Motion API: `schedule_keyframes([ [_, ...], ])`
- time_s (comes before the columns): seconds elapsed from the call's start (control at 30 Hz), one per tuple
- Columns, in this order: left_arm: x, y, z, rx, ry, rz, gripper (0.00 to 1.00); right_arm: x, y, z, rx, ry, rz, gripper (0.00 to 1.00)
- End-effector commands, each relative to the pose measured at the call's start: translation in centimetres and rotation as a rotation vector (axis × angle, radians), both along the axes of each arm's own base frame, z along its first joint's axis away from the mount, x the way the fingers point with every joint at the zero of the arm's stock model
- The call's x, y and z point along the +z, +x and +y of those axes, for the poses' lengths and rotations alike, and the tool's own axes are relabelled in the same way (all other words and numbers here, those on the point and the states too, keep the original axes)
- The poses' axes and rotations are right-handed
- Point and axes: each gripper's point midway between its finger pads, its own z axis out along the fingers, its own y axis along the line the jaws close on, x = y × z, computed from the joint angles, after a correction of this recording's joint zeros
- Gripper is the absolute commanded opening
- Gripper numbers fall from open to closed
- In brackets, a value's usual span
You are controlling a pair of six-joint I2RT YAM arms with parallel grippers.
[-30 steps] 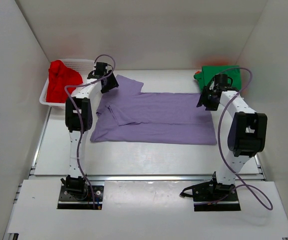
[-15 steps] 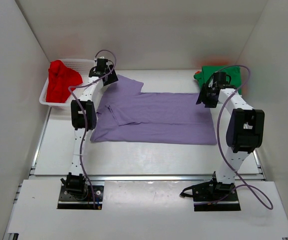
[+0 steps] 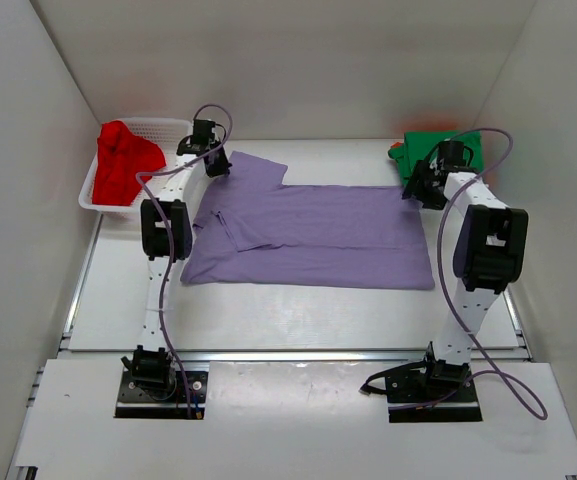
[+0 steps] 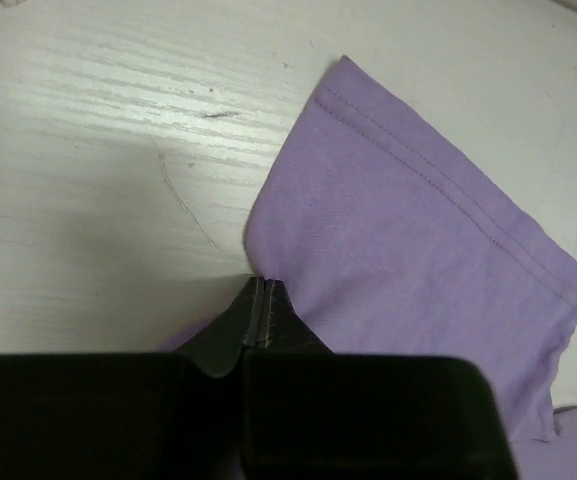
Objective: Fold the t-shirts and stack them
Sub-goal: Grap the side of the flattened tshirt furthest away from the robot with both arms
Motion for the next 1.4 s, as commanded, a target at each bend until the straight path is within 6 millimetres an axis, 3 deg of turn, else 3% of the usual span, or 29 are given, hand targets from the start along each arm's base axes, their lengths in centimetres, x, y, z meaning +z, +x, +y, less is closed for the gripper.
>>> schedule_keyframes([
  [0.0,2.1,-2.3,-0.1,-0.024,-0.009,0.068,0.00,2.5,3.9,-0.7,-0.020,-0.025,-0.125,0.60],
  [0.13,2.0,-3.5,2.0,0.011,-0.018,0.120,0.00,1.8,5.6,0.0,0.002,-0.031,-0.110,0.61],
  [0.2,2.9,-4.0,3.0,0.024,-0.030,0.120,0.00,1.4,5.7,0.8,0.022,-0.041,-0.093,0.61],
  [0.5,6.8,-5.6,3.9,0.012,-0.047,0.075,0.00,1.0,6.2,4.4,0.064,-0.057,-0.102,0.62],
  [0.7,8.4,-7.4,5.0,0.027,-0.094,0.047,0.00,0.7,7.9,3.1,0.016,-0.098,-0.098,0.62],
  [0.73,8.5,-7.6,5.1,0.029,-0.098,0.044,0.00,0.2,7.8,4.3,0.036,-0.109,-0.083,0.64],
  [0.77,8.4,-7.9,5.0,0.026,-0.103,0.049,0.00,0.0,7.9,3.9,0.032,-0.115,-0.069,0.63],
  [0.87,10.4,-7.6,5.2,0.015,-0.120,0.006,0.00,-0.3,8.9,4.5,0.037,-0.137,-0.066,0.64],
  [0.9,10.0,-7.8,4.6,0.003,-0.127,0.024,0.00,-0.2,9.2,4.4,0.022,-0.136,-0.069,0.64],
  [0.97,11.1,-7.7,4.5,-0.005,-0.124,0.008,0.00,-0.4,9.5,4.4,0.018,-0.148,-0.052,0.64],
  [1.23,12.7,-8.5,5.0,0.002,-0.126,-0.013,0.00,-1.7,10.1,3.9,-0.014,-0.165,-0.021,0.64],
  [1.27,12.7,-8.5,6.7,0.034,-0.124,-0.014,0.00,-1.6,10.1,3.8,-0.016,-0.168,-0.019,0.64],
  [1.37,12.8,-8.9,7.0,0.036,-0.121,-0.010,0.00,-2.0,10.2,3.6,-0.027,-0.168,-0.003,0.63],
])
